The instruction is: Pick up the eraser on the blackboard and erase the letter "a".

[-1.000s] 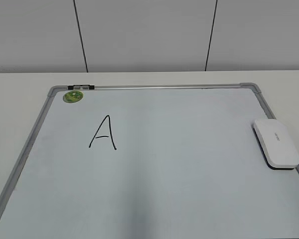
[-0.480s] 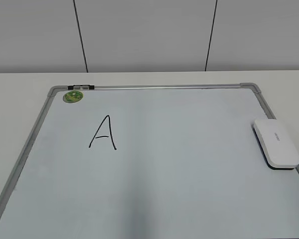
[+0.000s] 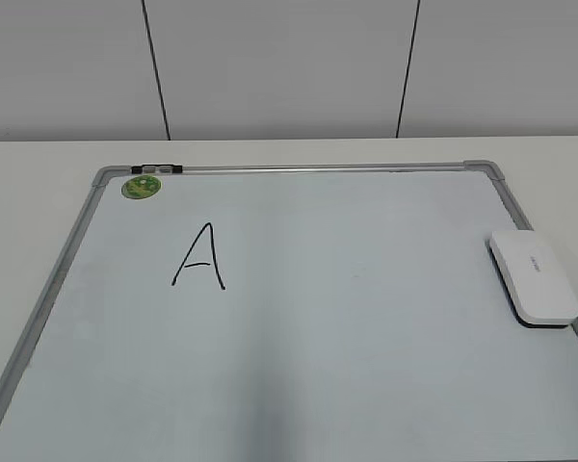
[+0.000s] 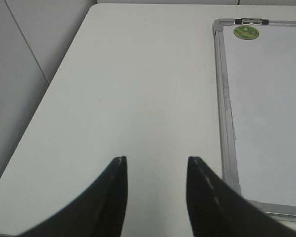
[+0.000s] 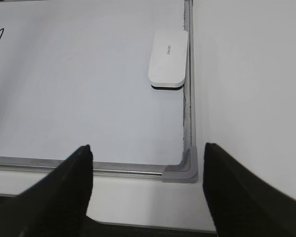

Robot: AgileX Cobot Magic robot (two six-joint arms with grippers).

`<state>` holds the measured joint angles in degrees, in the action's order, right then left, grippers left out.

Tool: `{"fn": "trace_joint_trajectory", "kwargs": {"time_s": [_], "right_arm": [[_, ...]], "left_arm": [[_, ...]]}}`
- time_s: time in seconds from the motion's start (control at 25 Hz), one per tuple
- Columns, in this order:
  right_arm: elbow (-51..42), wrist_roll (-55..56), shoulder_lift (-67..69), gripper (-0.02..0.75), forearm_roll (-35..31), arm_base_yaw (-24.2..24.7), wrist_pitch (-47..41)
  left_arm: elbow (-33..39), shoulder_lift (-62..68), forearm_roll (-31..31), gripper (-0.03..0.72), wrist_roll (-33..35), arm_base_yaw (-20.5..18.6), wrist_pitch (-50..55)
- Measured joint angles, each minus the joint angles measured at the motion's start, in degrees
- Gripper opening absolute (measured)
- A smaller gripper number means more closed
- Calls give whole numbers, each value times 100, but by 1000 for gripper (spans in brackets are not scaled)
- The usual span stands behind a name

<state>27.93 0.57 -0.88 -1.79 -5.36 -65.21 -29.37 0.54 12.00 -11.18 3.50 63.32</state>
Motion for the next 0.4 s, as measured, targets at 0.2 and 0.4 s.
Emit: {"fn": "trace_joint_trajectory", "kwargs": {"time_s": [0.2,0.4], "right_arm": [[0,0,0,519,0,0,0],[0,0,0,519,0,0,0]], "left_arm": [[0,0,0,271,0,0,0],[0,0,0,263,0,0,0]]}}
